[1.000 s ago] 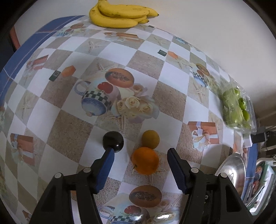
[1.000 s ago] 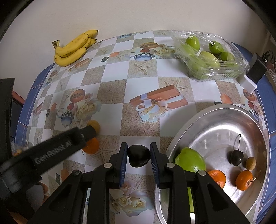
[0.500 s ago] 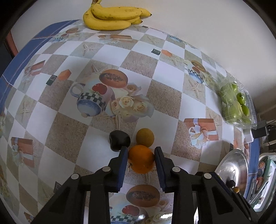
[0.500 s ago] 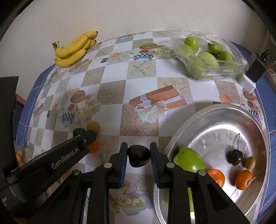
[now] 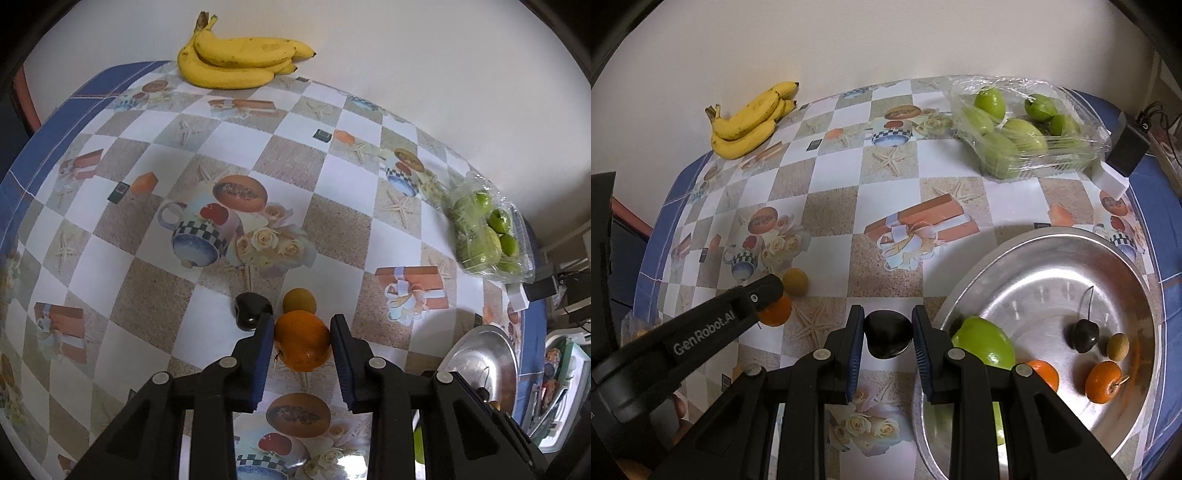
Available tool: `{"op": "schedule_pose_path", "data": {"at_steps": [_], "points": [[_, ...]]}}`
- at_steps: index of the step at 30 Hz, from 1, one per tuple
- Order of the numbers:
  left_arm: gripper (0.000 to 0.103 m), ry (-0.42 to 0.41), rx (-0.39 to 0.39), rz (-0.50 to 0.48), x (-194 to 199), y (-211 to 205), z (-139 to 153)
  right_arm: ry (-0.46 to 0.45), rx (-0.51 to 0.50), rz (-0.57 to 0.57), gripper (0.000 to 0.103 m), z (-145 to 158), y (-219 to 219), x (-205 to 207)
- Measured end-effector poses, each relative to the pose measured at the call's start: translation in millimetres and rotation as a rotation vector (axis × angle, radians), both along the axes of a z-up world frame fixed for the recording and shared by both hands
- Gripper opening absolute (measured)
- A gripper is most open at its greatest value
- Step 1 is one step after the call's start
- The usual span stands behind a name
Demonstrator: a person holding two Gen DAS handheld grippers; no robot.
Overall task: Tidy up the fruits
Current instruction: 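Carry the orange and plum with both tools over the steel bowl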
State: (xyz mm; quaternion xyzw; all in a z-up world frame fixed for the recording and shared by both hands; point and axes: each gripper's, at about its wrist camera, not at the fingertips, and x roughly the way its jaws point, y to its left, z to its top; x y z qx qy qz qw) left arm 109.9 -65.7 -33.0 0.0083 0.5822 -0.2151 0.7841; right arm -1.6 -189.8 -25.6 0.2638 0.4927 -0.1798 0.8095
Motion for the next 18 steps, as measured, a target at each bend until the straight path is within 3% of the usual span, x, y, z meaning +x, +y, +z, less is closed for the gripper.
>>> {"op": "schedule_pose_path", "data": {"at_steps": [9,18], "points": [[0.034,-0.023,-0.01,-0.027,-9,-9,10,-0.014,0.019,-0.082,0.027,4,-26,-20],[0.034,-0.074,-0.004,-0.138,-34,-40,22,-0.012,0.019,-0.21,0.027,5,-65,-52]]}}
